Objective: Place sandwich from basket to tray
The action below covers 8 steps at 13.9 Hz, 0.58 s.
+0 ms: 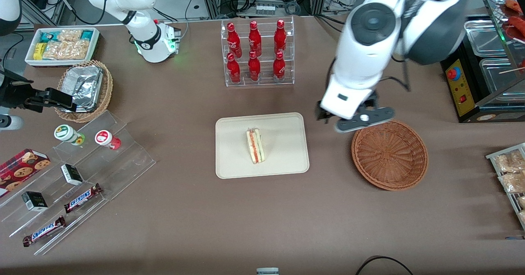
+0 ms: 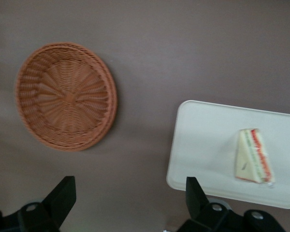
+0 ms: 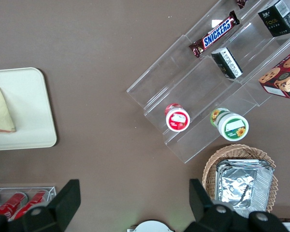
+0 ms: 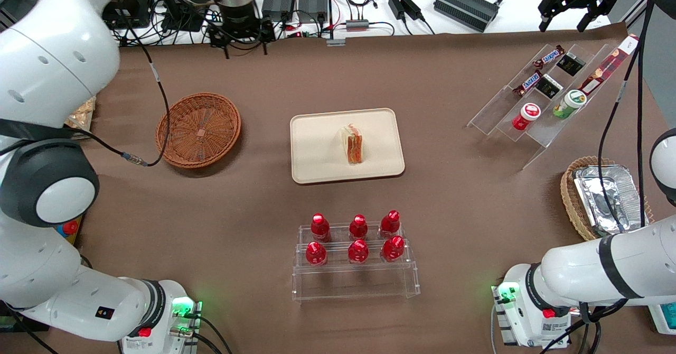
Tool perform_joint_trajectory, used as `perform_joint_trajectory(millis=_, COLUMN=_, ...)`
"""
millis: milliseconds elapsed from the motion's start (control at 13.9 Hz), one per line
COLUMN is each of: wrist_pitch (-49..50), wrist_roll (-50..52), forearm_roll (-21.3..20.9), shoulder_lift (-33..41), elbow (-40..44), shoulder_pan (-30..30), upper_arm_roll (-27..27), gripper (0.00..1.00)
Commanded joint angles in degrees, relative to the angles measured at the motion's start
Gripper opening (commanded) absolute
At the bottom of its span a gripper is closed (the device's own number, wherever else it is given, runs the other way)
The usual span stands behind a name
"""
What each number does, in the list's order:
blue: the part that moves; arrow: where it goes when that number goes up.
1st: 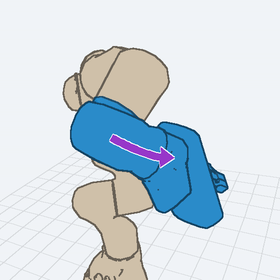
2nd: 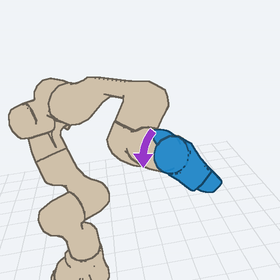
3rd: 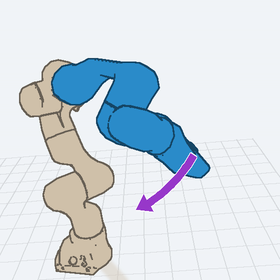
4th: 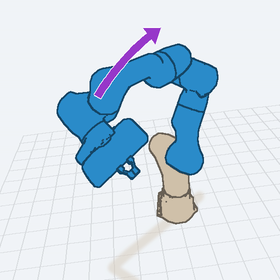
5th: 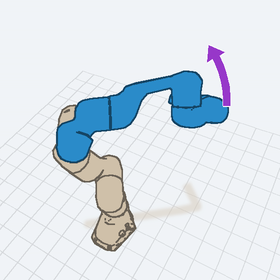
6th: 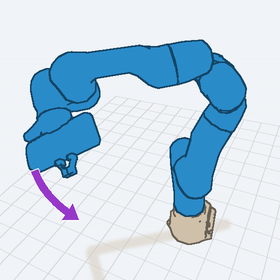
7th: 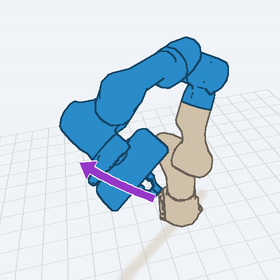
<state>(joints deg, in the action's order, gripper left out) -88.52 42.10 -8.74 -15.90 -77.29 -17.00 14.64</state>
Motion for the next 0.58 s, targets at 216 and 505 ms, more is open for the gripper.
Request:
perform_joint_trajectory(millis=216, wrist_pitch=1.95, wrist_roll=-17.29, forearm_roll=5.22, shoulder_lift=10.87, elbow=-10.58, shoulder_pan=11.27, upper_arm_roll=0.3, gripper=1.0)
perform_joint_trajectory(millis=505, wrist_pitch=1.95, wrist_roll=-30.38, forearm_roll=9.79, shoulder_lift=16.85, elbow=-16.21, shoulder_pan=12.26, upper_arm_roll=-7.76, gripper=1.0)
